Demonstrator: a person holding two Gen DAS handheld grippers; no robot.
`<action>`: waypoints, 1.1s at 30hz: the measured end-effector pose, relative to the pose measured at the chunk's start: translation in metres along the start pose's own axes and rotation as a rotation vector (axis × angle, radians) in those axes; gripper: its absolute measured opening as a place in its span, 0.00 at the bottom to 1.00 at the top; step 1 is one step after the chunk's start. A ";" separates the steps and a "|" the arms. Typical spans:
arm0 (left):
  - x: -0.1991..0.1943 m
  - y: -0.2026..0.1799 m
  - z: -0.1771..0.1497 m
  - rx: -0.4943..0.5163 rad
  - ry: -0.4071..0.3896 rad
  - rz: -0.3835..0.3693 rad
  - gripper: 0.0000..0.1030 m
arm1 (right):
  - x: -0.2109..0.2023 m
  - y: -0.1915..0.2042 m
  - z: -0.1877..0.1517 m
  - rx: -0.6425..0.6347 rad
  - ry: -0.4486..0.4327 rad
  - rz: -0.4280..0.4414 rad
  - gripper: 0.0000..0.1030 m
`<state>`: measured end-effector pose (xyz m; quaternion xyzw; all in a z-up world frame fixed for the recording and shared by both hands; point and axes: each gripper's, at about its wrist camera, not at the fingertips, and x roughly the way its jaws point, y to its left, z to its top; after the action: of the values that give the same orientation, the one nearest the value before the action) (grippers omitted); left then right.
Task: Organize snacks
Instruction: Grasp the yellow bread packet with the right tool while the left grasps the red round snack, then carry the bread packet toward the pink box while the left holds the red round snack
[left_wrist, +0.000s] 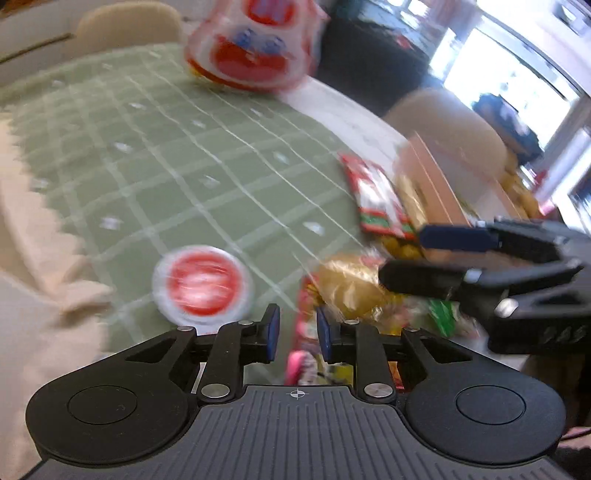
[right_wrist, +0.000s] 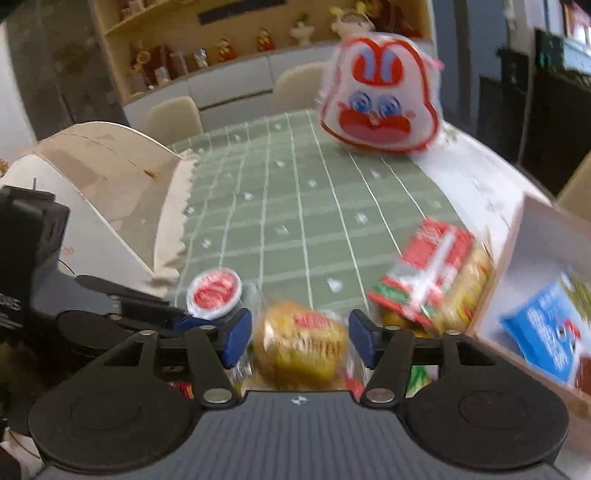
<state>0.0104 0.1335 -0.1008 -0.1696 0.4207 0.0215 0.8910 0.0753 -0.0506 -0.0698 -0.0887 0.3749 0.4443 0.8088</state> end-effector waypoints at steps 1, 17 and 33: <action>-0.008 0.005 0.000 -0.012 -0.026 0.048 0.25 | 0.005 0.002 0.000 -0.007 -0.004 -0.001 0.76; 0.007 0.004 0.001 -0.047 0.014 0.166 0.29 | -0.004 0.006 -0.011 -0.055 0.024 -0.027 0.63; 0.031 -0.042 0.005 0.082 0.069 0.124 0.32 | -0.066 -0.041 -0.076 -0.046 0.150 -0.220 0.65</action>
<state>0.0417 0.0921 -0.1099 -0.1073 0.4613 0.0534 0.8791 0.0464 -0.1538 -0.0856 -0.1806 0.4121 0.3535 0.8201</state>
